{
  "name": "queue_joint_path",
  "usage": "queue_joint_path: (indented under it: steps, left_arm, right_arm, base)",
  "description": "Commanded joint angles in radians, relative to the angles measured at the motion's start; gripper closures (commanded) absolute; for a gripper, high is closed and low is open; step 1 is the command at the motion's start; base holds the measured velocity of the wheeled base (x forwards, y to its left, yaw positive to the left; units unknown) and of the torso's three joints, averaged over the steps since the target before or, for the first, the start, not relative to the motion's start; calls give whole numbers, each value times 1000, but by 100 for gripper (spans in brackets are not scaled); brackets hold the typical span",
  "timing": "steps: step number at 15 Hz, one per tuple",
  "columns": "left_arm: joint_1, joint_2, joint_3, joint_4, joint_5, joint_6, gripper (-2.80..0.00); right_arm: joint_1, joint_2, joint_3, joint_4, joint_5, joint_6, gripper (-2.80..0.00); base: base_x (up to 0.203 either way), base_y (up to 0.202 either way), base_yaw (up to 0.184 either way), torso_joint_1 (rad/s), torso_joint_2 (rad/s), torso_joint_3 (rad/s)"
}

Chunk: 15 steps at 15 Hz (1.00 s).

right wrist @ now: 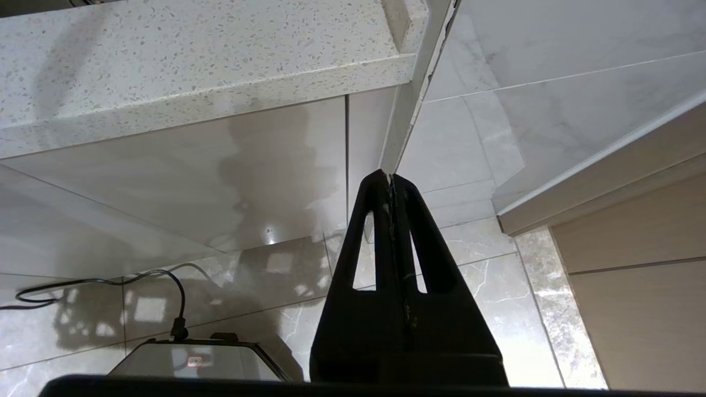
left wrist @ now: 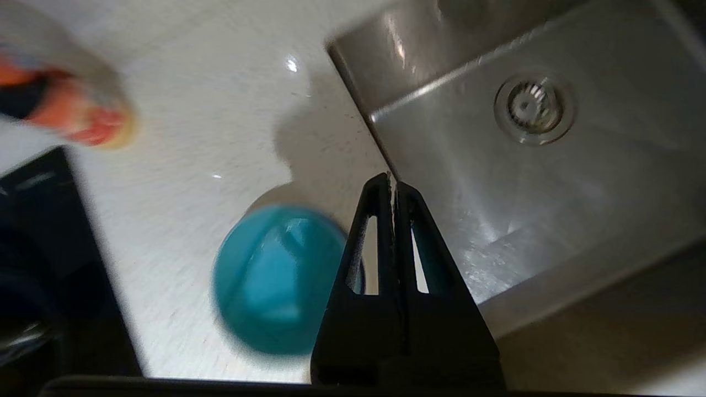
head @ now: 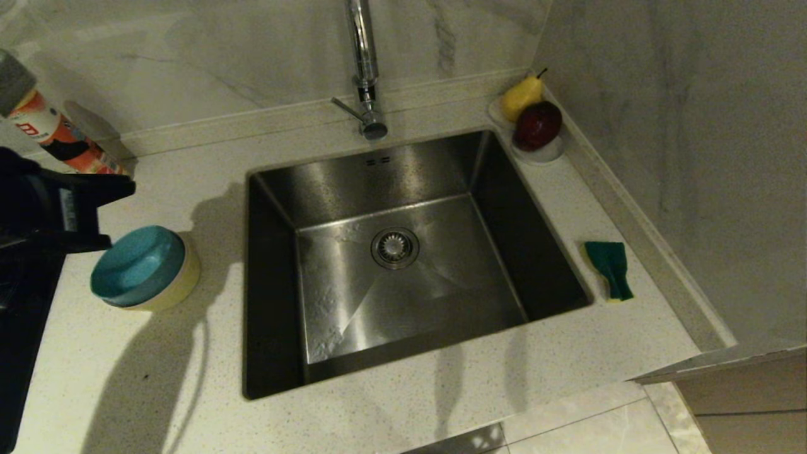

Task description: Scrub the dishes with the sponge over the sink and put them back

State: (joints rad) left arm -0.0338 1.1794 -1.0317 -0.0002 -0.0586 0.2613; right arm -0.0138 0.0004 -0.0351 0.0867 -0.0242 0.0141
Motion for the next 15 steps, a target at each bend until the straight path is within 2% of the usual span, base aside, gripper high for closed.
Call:
queue_joint_path:
  steps: [1,5,7,9,10,12,15]
  left_arm:
    - [-11,-291,108,-3,26,-5,0]
    - [-13,-688,312,16,83,-40,0]
    - [-14,-831,403,67,149,-83,0]
    - [-14,-898,483,140,208,-246,0]
    - [-14,-911,514,151,217,-278,0]
    - [1,-956,595,154,244,-301,0]
    - [20,-1064,745,154,259,-297,0]
  right_arm:
    - [0,1,0,1,0,0,0]
    - [0,1,0,1,-1,0,0]
    - [0,1,0,1,0,0,0]
    - [0,1,0,1,0,0,0]
    - [0,1,0,1,0,0,0]
    - [0,1,0,1,0,0,0]
    - [0,1,0,1,0,0,0]
  base:
    - [0,0,0,0,0,0]
    - [0,0,0,0,0,0]
    - [0,0,0,0,0,0]
    - [0,0,0,0,0,0]
    - [0,0,0,0,0,0]
    - [0,0,0,0,0,0]
    - [0,0,0,0,0,0]
